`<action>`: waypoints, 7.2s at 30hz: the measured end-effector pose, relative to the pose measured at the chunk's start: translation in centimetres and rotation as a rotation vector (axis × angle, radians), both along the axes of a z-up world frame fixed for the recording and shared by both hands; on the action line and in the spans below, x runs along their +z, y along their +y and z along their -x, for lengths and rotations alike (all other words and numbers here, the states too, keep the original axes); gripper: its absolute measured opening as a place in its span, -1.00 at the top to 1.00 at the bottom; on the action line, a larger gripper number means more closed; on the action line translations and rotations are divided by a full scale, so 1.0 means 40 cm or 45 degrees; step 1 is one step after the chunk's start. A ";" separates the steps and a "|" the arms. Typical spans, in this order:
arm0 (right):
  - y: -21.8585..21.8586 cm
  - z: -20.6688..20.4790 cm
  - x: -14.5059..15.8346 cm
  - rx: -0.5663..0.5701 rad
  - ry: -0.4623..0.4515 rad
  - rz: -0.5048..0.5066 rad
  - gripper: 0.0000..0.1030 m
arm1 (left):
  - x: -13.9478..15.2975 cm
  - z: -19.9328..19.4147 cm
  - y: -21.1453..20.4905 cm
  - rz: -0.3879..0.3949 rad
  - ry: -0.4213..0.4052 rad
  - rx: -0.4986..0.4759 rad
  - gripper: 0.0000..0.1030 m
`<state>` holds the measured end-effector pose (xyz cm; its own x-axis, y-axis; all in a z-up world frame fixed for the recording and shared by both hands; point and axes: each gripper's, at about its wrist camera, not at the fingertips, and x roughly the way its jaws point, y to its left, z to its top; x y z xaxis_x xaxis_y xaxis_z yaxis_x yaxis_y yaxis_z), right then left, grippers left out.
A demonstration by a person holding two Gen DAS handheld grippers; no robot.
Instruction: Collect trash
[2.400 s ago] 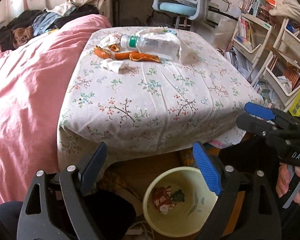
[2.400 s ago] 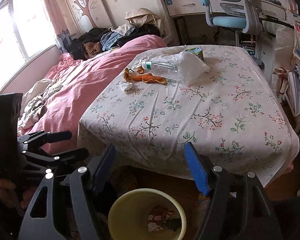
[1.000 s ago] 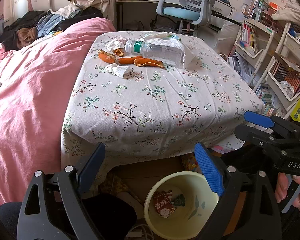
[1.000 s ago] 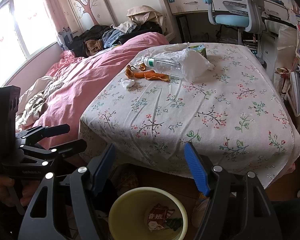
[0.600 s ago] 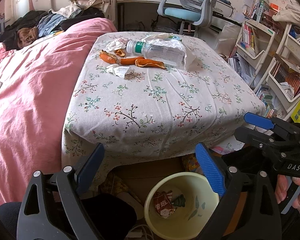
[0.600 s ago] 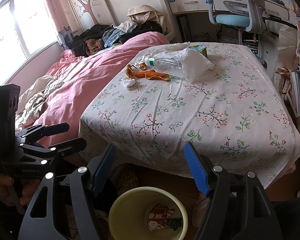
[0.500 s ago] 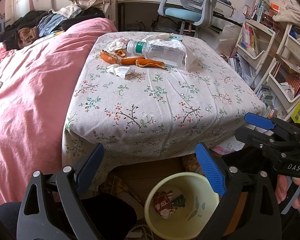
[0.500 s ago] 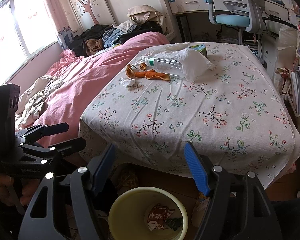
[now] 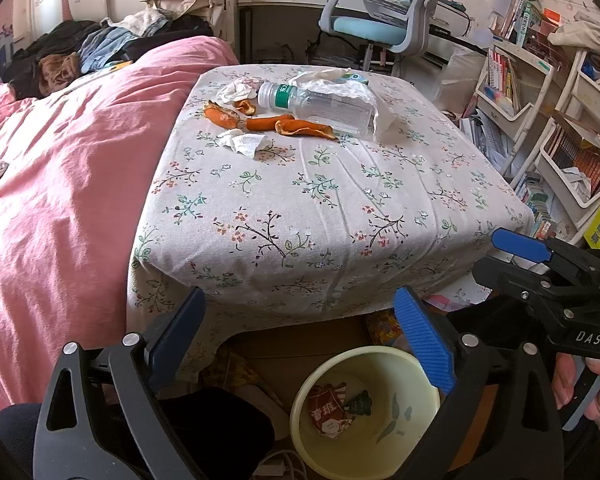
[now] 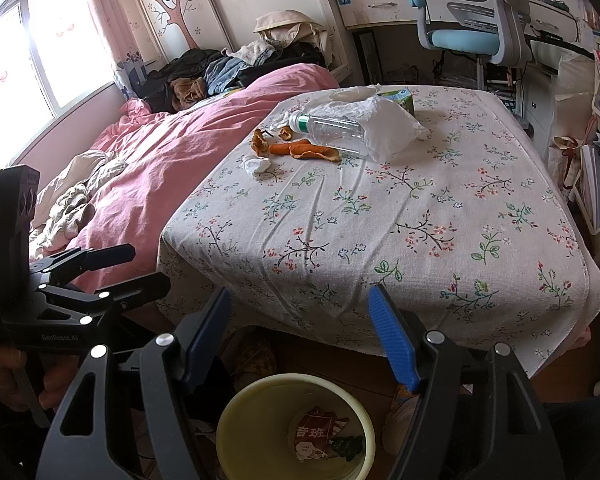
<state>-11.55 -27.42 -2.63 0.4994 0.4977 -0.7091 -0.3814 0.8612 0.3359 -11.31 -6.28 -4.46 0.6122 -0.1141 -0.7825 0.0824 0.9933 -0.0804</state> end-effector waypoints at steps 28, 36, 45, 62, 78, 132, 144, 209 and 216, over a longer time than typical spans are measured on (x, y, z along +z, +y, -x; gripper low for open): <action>0.025 -0.098 0.094 0.042 -0.135 0.067 -0.34 | 0.008 -0.115 0.095 0.086 0.034 0.179 -0.82; 0.068 -0.224 0.082 0.115 -0.121 0.124 -0.34 | 0.008 -0.266 0.159 0.125 0.065 0.265 -0.82; 0.195 -0.318 0.018 0.326 -0.080 0.273 -0.30 | -0.038 -0.438 0.153 0.045 0.140 0.249 -0.81; 0.282 -0.528 -0.112 0.426 0.010 0.386 0.14 | -0.115 -0.581 0.145 0.036 0.198 0.340 -0.78; 0.211 -0.408 -0.022 0.424 0.014 0.307 0.63 | -0.048 -0.492 0.151 0.197 0.097 0.224 0.72; 0.008 -0.012 0.032 -0.010 -0.144 0.093 -0.65 | 0.023 -0.032 0.091 0.003 -0.146 0.300 -0.85; 0.006 -0.007 0.031 -0.014 -0.142 0.097 -0.65 | 0.016 -0.014 0.078 -0.014 -0.149 0.315 -0.86; 0.034 -0.006 0.023 0.006 -0.129 0.116 -0.65 | 0.012 -0.017 0.089 -0.004 -0.142 0.331 -0.86; 0.033 -0.007 0.023 0.005 -0.129 0.115 -0.65 | 0.012 -0.018 0.089 -0.003 -0.141 0.331 -0.86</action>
